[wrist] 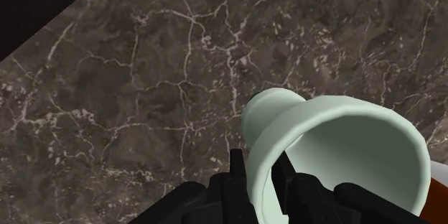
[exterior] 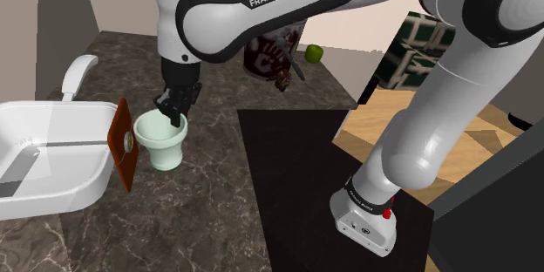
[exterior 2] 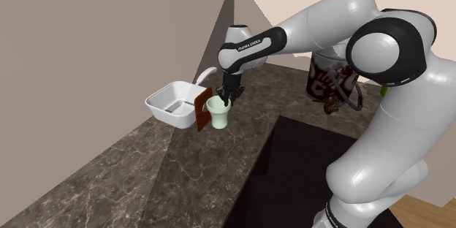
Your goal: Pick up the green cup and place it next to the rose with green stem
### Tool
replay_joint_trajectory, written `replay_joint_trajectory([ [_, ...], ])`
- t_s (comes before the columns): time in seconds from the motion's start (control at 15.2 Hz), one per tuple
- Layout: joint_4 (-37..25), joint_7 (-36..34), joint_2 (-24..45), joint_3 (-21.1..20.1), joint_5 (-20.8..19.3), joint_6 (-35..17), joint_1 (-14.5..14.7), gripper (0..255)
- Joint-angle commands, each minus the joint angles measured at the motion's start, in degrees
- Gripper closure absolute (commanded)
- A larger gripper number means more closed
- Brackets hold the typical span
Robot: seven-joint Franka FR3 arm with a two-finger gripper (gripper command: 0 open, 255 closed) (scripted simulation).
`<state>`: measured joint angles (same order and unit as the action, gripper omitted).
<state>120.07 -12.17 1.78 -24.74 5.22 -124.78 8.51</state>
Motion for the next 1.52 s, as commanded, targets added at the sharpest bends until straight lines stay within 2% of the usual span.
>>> replay_joint_trajectory([
  [0.0,-1.07,0.00,-0.69,-0.01,0.25,1.71,-0.02,255],
  [1.45,-14.22,-0.27,-4.44,0.50,1.22,18.32,-0.46,255],
])
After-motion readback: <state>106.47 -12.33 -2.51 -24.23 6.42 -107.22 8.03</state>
